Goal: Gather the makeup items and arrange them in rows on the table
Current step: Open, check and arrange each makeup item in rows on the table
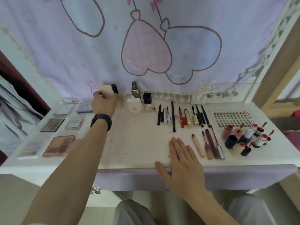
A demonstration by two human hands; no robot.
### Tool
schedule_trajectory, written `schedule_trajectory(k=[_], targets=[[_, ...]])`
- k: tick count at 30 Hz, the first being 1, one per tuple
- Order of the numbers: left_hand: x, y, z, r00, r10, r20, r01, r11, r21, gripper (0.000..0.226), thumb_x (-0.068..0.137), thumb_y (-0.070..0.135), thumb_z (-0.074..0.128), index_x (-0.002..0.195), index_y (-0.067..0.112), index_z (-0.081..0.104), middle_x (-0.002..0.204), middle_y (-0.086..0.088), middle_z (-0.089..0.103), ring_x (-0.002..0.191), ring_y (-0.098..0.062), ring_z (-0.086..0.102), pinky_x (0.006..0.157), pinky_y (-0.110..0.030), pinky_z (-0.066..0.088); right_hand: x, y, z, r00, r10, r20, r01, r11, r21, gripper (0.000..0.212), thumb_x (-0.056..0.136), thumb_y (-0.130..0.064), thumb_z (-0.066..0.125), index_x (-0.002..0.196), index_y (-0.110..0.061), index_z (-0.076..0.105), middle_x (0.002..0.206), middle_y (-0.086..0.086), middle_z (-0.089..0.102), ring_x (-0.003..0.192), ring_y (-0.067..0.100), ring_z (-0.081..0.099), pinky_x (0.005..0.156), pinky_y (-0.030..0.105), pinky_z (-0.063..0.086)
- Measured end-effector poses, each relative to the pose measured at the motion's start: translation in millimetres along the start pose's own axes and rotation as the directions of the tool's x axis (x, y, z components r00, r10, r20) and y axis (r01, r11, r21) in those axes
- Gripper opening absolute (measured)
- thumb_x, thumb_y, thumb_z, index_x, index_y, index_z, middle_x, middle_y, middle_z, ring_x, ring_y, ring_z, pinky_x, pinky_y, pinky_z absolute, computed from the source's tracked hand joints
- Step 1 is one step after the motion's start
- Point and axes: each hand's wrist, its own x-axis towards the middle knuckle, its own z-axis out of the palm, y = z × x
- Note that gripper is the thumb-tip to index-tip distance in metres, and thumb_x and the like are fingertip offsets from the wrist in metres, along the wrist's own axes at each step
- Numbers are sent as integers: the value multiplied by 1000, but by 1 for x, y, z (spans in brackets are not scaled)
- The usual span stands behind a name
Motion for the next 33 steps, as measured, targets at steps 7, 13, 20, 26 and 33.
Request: schedule_trajectory(k=[7,13,20,26,33], targets=[[-65,15,-46,994,-72,83,106,821,-562,54,79,40,78,123,16,57,116,-1,68,102,-19,69,81,-28,57,2,2,-3,997,-19,72,19,1000,0,94,93,-76,10,161,-12,18,169,3,15,156,15,9,122,30,-8],[-151,2,-55,918,-108,382,360,632,-687,42,85,24,78,120,6,63,116,-10,71,94,-18,73,80,-26,58,4,5,-7,996,-9,89,-1,994,110,97,89,-81,15,162,-17,13,170,-2,8,156,11,0,123,29,-8],[-223,-18,-51,803,-181,567,547,603,-581,39,85,28,76,117,9,67,110,-8,75,97,-19,73,84,-31,58,7,12,-27,998,50,-40,-15,791,612,78,81,-88,44,141,-40,49,140,-24,50,129,-11,35,103,-2,12],[-245,-14,-50,748,-116,653,562,636,-530,46,84,35,75,120,9,65,107,-7,76,98,-19,73,81,-30,57,0,16,-45,996,63,-56,0,663,748,24,89,-65,58,106,-50,63,103,-38,65,100,-10,61,99,27,47],[-244,-26,-54,892,-41,451,251,874,-417,63,88,49,68,138,22,43,138,-4,54,119,-20,57,97,-38,51,-2,23,-58,990,120,74,-128,545,829,11,93,-52,59,96,-42,64,95,-11,69,88,6,67,76,20,55]])
